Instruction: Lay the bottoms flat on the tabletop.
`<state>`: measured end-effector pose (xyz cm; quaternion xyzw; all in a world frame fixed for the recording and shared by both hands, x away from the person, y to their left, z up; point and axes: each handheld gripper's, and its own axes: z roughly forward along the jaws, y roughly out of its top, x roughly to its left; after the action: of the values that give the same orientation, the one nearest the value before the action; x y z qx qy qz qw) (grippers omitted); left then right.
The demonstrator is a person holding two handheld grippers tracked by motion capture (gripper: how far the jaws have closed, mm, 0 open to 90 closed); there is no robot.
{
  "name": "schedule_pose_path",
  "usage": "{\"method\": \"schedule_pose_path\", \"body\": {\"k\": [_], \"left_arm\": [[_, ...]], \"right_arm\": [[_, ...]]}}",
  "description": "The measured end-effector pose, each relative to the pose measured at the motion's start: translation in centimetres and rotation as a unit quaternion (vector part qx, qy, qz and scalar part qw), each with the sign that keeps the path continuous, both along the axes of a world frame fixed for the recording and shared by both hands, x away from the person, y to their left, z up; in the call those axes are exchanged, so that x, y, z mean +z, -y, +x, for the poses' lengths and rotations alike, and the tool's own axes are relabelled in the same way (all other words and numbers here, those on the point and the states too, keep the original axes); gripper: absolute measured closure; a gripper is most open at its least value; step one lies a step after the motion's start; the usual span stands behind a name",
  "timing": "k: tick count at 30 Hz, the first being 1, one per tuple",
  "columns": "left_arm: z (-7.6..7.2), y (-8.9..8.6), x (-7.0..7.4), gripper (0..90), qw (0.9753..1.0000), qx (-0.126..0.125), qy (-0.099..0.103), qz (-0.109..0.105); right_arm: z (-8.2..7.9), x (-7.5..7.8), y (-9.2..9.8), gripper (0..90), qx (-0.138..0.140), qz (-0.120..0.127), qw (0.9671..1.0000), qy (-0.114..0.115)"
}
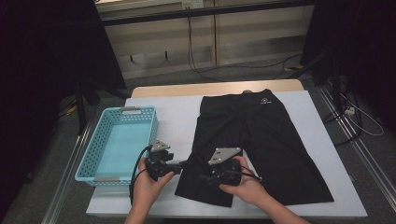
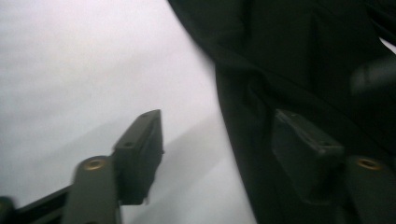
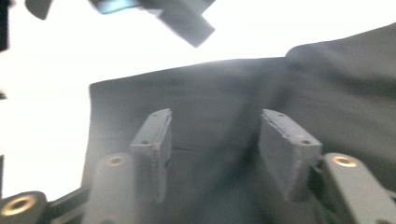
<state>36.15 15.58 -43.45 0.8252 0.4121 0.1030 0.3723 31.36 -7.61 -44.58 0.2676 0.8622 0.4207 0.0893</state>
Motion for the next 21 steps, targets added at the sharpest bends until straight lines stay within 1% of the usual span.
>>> {"method": "schedule_pose_path", "body": {"k": [1,3,4,5,6,7,8,9,10,11,12,13,14,15,17,19,20,21], "left_arm": [[0.2,0.1,-0.1,31.1,1.0,0.004,0.002,0.0],[0.5,0.0,-0.1,29.3,1.0,0.005,-0.002,-0.002],[0.6,0.0,-0.1,28.8,1.0,0.008,-0.002,-0.003],[0.6,0.0,-0.1,28.4,0.9999,0.009,-0.002,-0.004],[0.7,0.0,-0.1,28.3,0.9999,0.011,0.0,-0.003],[0.7,0.0,-0.1,28.0,0.9999,0.014,0.0,-0.005],[0.8,0.0,0.0,28.0,0.9999,0.014,-0.004,-0.001],[0.8,0.0,0.0,27.9,0.9999,0.014,-0.003,-0.001],[0.9,0.1,0.1,27.9,0.9999,0.015,-0.004,-0.003],[0.9,0.1,0.1,28.0,0.9999,0.012,-0.004,0.001],[0.9,0.2,0.1,28.0,0.9998,0.017,-0.005,-0.002],[1.0,0.2,0.2,28.0,0.9999,0.015,-0.004,-0.001],[1.0,0.3,0.2,28.0,0.9998,0.019,-0.002,-0.003],[1.0,0.2,0.3,28.0,0.9999,0.013,-0.007,0.002],[1.0,0.3,0.2,28.0,0.9998,0.021,0.0,0.001],[1.0,0.2,0.1,27.9,0.9998,0.016,-0.006,-0.003],[1.0,0.2,0.1,27.8,0.9998,0.016,-0.007,-0.002],[1.0,0.2,0.0,27.8,0.9998,0.017,-0.006,-0.001]], "right_arm": [[-0.3,-0.1,-0.6,48.9,0.012,0.0,0.9999,-0.001],[-0.8,-0.5,-1.8,50.1,0.034,-0.004,0.9994,-0.002],[-1.0,-0.7,-2.4,50.0,0.046,-0.002,0.9989,-0.008],[-1.2,-0.9,-2.9,49.9,0.057,-0.009,0.9983,-0.009],[-1.4,-1.2,-3.4,49.8,0.07,-0.015,0.9974,-0.004],[-1.6,-1.4,-3.9,49.0,0.077,-0.018,0.9969,-0.004],[-1.8,-1.5,-4.2,51.4,0.081,-0.021,0.9965,0.007],[-1.9,-1.4,-4.4,60.1,0.086,-0.024,0.9959,0.012],[-2.0,-1.4,-4.5,70.5,0.094,-0.022,0.9953,0.008],[-2.1,-1.4,-4.6,80.5,0.099,-0.018,0.9949,0.005],[-2.2,-1.5,-4.6,88.2,0.107,-0.017,0.9941,0.006],[-2.2,-1.5,-4.6,89.6,0.11,-0.016,0.9938,0.005],[-2.3,-1.4,-4.6,90.0,0.112,-0.017,0.9935,0.003],[-2.3,-1.3,-4.5,90.0,0.114,-0.016,0.9934,-0.003],[-2.4,-1.3,-4.5,90.0,0.121,-0.008,0.9925,-0.017],[-2.8,-1.2,-4.5,90.0,0.135,-0.006,0.9906,-0.022],[-3.0,-1.2,-4.6,90.0,0.147,-0.007,0.9888,-0.025],[-3.3,-1.1,-4.8,90.0,0.155,-0.013,0.9875,-0.023]]}}
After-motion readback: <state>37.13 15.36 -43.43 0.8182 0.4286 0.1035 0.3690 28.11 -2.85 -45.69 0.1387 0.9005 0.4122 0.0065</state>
